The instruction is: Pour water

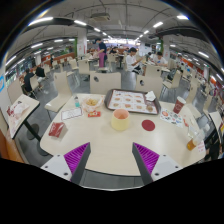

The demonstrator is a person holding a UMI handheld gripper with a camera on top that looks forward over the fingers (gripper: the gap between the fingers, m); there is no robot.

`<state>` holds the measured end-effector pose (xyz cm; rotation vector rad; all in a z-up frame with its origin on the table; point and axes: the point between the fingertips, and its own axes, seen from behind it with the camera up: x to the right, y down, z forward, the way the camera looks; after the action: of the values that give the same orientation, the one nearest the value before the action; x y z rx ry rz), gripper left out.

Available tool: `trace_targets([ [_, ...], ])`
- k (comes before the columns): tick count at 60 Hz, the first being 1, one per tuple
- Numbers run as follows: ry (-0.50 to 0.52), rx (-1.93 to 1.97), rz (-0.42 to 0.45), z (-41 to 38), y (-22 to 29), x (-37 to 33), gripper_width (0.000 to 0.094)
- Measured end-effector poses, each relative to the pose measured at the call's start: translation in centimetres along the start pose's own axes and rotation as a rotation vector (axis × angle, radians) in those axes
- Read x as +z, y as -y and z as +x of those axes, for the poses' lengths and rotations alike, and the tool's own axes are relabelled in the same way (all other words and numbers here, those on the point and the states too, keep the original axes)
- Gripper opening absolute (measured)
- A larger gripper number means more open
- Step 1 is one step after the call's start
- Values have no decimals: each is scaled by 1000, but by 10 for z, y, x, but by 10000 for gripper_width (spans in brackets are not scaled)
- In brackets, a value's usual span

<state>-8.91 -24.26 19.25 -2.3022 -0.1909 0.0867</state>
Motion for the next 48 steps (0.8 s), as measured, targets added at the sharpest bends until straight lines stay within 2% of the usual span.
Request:
trace_targets([
  [19, -85, 53, 4, 111, -20, -1, 854],
  [30, -163, 83, -5, 220, -52, 0, 850],
  [48, -216, 138, -6, 400, -107, 9, 847],
])
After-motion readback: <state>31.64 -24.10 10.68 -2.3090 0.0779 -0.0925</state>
